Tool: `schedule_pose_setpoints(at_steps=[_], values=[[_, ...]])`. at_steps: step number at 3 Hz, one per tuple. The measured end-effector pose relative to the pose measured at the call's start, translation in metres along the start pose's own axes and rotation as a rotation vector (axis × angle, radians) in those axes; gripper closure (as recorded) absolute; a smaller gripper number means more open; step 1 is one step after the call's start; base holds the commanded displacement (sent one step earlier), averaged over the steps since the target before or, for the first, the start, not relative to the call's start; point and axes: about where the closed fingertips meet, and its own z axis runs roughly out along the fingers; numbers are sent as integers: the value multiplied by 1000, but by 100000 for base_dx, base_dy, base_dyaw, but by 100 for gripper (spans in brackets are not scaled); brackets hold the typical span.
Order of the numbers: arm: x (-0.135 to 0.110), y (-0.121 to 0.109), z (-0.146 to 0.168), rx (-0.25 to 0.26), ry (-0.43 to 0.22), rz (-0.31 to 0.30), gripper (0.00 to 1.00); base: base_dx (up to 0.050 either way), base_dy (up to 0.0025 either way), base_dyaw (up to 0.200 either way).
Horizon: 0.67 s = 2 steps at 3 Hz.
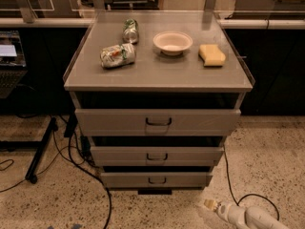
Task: Close bottom drawer
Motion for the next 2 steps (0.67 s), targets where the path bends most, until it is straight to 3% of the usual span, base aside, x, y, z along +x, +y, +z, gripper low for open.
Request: schedule_pose_setpoints(at_steps=[1, 2], values=[[0, 0, 0, 0, 0, 0, 6, 0, 0, 0], [0, 0, 0, 0, 0, 0, 0, 0, 0, 0]])
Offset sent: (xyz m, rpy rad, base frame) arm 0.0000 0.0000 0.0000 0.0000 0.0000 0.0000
